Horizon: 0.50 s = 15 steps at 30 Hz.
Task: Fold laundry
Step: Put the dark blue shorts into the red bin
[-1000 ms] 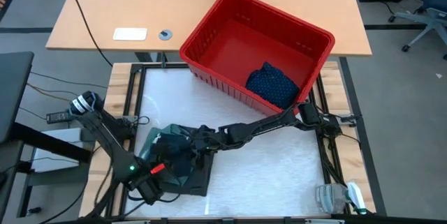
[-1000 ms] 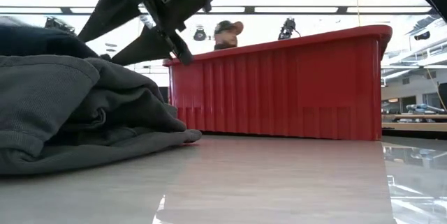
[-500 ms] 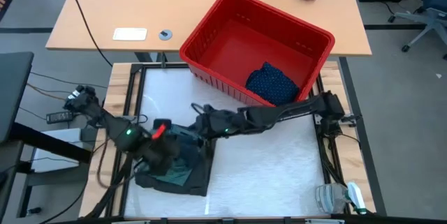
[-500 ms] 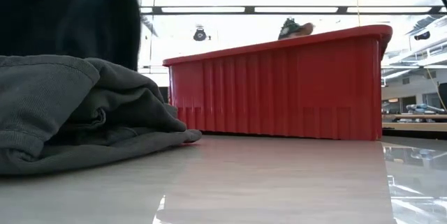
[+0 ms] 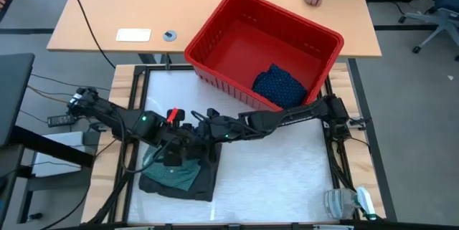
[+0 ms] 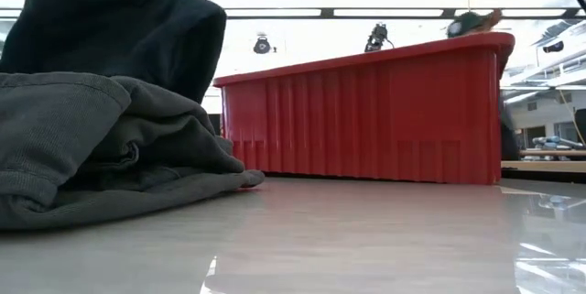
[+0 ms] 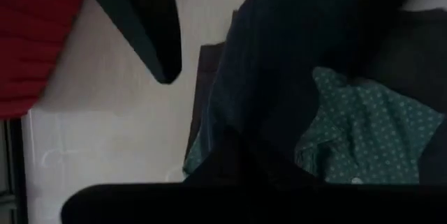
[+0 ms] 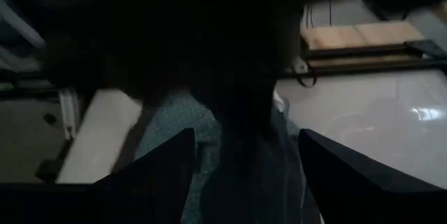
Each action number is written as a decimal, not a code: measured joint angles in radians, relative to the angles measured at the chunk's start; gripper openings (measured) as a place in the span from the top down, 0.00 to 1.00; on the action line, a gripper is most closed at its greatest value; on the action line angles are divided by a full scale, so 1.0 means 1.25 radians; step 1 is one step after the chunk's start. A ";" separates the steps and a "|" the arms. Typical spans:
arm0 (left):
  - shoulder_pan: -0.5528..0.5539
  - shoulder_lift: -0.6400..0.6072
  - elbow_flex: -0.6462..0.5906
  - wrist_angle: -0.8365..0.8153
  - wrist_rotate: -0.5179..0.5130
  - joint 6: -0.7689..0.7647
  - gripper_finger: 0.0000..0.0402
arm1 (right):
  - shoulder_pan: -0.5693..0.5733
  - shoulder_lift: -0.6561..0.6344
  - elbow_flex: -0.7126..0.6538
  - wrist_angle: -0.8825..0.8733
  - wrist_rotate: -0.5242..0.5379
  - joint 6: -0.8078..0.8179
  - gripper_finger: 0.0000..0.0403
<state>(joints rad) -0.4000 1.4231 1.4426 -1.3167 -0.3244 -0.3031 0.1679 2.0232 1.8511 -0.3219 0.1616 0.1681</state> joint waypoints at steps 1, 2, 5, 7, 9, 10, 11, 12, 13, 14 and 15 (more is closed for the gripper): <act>0.000 0.000 0.007 0.001 0.000 0.006 1.00 | -0.004 0.006 -0.001 -0.009 0.000 -0.005 0.35; 0.000 0.000 0.016 0.005 0.000 0.009 1.00 | -0.010 0.019 -0.001 -0.004 -0.001 -0.007 0.35; -0.001 0.000 0.046 0.010 -0.001 0.011 1.00 | -0.029 0.040 -0.003 -0.009 -0.039 0.009 0.35; 0.000 0.000 0.065 0.013 -0.006 0.022 1.00 | -0.036 0.045 -0.003 0.001 -0.063 0.031 0.35; 0.000 0.000 0.082 0.011 -0.016 0.028 1.00 | -0.041 0.045 -0.003 -0.001 -0.077 0.042 0.36; 0.000 0.000 0.090 0.014 -0.017 0.029 1.00 | -0.042 0.044 -0.002 -0.003 -0.077 0.053 0.37; -0.001 0.000 0.095 0.012 -0.017 0.030 1.00 | -0.042 0.044 -0.002 -0.007 -0.077 0.066 0.39; -0.001 0.000 0.098 0.010 -0.017 0.030 1.00 | -0.044 0.044 -0.002 -0.008 -0.077 0.078 0.41; -0.001 0.000 0.099 0.011 -0.017 0.031 1.00 | -0.046 0.043 -0.002 -0.010 -0.077 0.089 0.46; 0.000 0.000 0.100 0.011 -0.017 0.034 1.00 | -0.049 0.043 -0.002 -0.012 -0.082 0.098 0.51; 0.000 0.000 0.100 0.008 -0.018 0.038 1.00 | -0.051 0.042 -0.002 -0.012 -0.087 0.106 0.58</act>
<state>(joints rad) -0.4000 1.4227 1.5673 -1.3062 -0.3467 -0.2552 0.1042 2.0756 1.8481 -0.3373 0.0524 0.3000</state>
